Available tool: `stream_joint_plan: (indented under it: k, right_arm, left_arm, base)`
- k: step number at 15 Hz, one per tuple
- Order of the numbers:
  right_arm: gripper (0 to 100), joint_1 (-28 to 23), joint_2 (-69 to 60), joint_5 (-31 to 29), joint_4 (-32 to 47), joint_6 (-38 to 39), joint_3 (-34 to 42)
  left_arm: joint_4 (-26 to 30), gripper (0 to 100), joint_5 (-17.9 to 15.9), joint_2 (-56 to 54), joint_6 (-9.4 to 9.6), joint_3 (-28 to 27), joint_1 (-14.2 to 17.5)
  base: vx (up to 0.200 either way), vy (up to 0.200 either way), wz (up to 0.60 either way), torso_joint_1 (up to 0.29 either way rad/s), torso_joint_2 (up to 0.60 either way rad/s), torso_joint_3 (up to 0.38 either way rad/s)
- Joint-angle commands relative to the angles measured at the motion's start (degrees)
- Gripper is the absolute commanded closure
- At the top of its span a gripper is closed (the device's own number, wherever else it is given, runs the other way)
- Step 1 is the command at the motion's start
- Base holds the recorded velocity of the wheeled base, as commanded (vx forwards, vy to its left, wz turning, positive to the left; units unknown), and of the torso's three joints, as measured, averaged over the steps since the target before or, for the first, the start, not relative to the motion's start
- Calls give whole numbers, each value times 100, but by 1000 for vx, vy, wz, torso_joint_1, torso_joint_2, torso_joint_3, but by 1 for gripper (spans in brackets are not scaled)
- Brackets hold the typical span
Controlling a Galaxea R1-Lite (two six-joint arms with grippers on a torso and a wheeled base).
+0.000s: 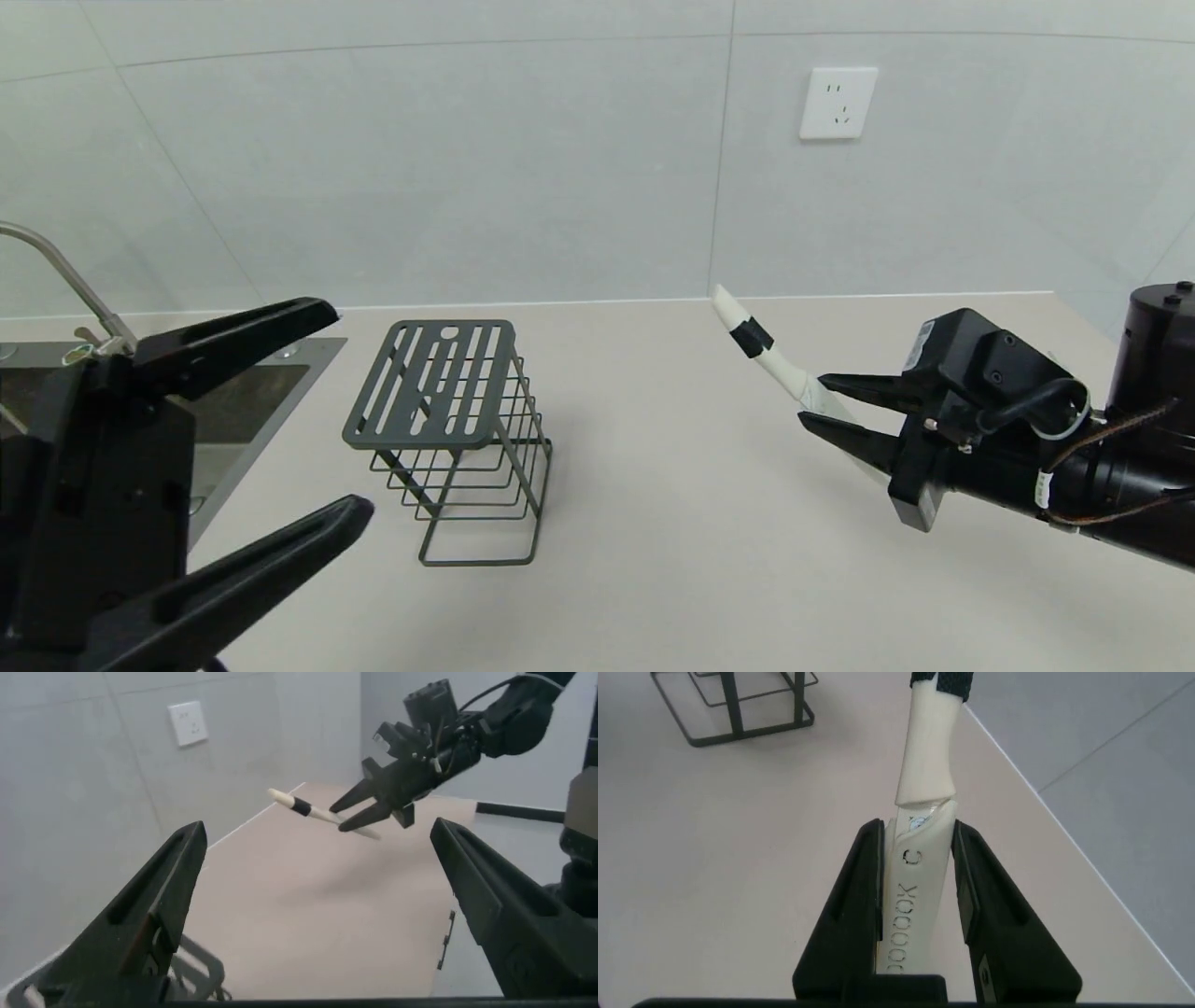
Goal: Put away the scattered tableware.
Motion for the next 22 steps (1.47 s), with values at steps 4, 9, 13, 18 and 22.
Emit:
stream_joint_plan:
  k: [4,9,13,18,22]
  right_arm:
    - [100,4,-193,12,-245,32,210]
    - [100,4,-492,12,-262,59,254]
    - [100,39,-685,30,-289,59,245]
    - [100,48,-887,267,-289,68,131]
    - [100,48,-949,443,-280,243,-221]
  left_arm:
    - [-1257,0,-143,1706,-19,-126,-1018]
    - [-1257,0,-152,1988,-81,-258,-1062]
    - [-1257,0,-169,2559,-388,-777,-1309]
    - [-1257,0,-275,3227,-406,-1638,-1607]
    - [-1257,0,-574,3956,-406,-2789,-1607]
  base:
    - [0,0,0,0,0,0]
    - [0,0,0,0,0,0]
    - [0,0,0,0,0,0]
    - [0,0,0,0,0,0]
    - [0,0,0,0,0,0]
